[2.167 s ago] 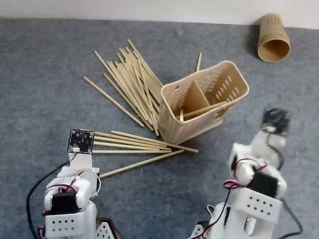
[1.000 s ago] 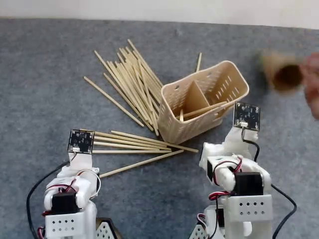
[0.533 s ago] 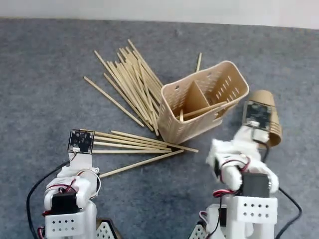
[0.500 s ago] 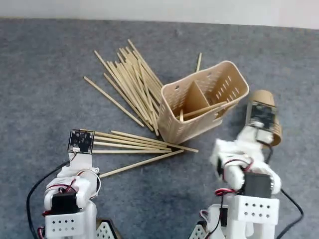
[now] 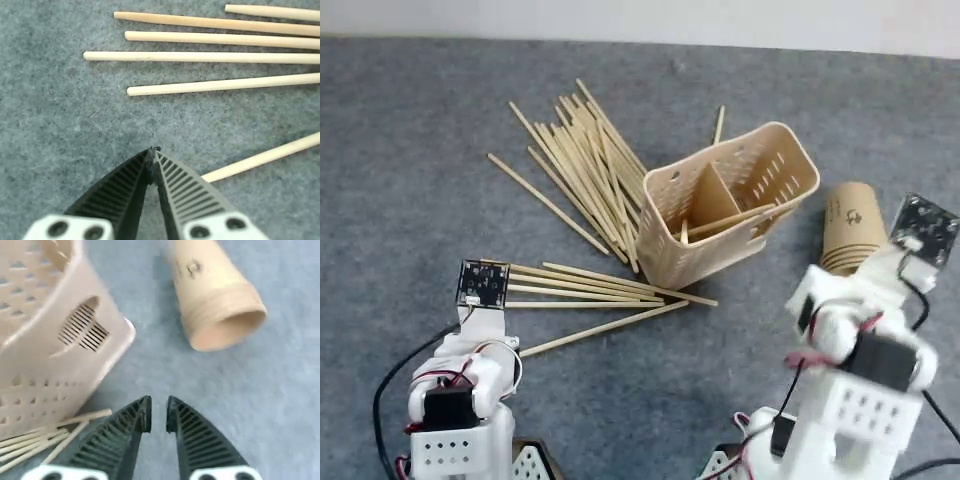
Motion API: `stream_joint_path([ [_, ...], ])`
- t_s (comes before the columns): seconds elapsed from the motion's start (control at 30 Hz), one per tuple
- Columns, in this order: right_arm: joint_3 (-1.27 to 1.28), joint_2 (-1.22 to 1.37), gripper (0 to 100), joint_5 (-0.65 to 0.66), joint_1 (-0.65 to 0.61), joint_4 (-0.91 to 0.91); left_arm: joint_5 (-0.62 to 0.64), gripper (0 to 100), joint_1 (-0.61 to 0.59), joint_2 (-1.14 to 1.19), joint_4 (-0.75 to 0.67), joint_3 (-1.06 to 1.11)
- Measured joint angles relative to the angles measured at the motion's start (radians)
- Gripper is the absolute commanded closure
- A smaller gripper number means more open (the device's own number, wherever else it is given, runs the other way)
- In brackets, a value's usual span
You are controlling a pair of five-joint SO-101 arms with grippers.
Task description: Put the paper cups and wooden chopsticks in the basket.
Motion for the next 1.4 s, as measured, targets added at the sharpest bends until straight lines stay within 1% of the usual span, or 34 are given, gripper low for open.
stream_joint_path([
  [0.07, -0.074, 0.081, 89.9, -0.003, 0.075, 0.02, 0.0, 99, 0.0, 0.0, 0.0, 0.0],
  [0.13, -0.187, 0.144, 85.4, -0.003, 0.14, 0.057, 0.0, 99, 0.0, 0.0, 0.0, 0.0],
  [0.2, -0.27, 0.201, 81.8, -0.008, 0.16, 0.104, 0.0, 99, 0.0, 0.0, 0.0, 0.0],
  [0.27, -0.296, 0.265, 81.3, -0.029, 0.166, 0.121, 0.0, 99, 0.0, 0.0, 0.0, 0.0],
  [0.33, -0.304, 0.324, 81.3, -0.071, 0.178, 0.121, 0.0, 99, 0.0, 0.0, 0.0, 0.0],
  [0.47, -0.305, 0.387, 81.3, -0.095, 0.173, 0.069, 0.0, 99, 0.0, 0.0, 0.0, 0.0],
  [0.73, -0.118, 0.407, 81.3, -0.101, 0.173, -0.198, 0.0, 99, 0.0, 0.0, 0.0, 0.0],
  [1.0, 0.127, 0.407, 81.4, -0.11, 0.064, -0.52, 0.0, 99, 0.0, 0.0, 0.0, 0.0],
  [1.1, 0.172, 0.407, 81.4, -0.155, 0.052, -0.635, 0.0, 99, 0.0, 0.0, 0.0, 0.0],
  [1.3, 0.233, 0.414, 81.4, -0.166, 0.046, -0.802, 0.0, 99, 0.0, 0.0, 0.0, 0.0],
  [1.4, 0.235, 0.468, 81.4, -0.167, 0.044, -0.85, 0.0, 99, 0.0, 0.0, 0.0, 0.0],
])
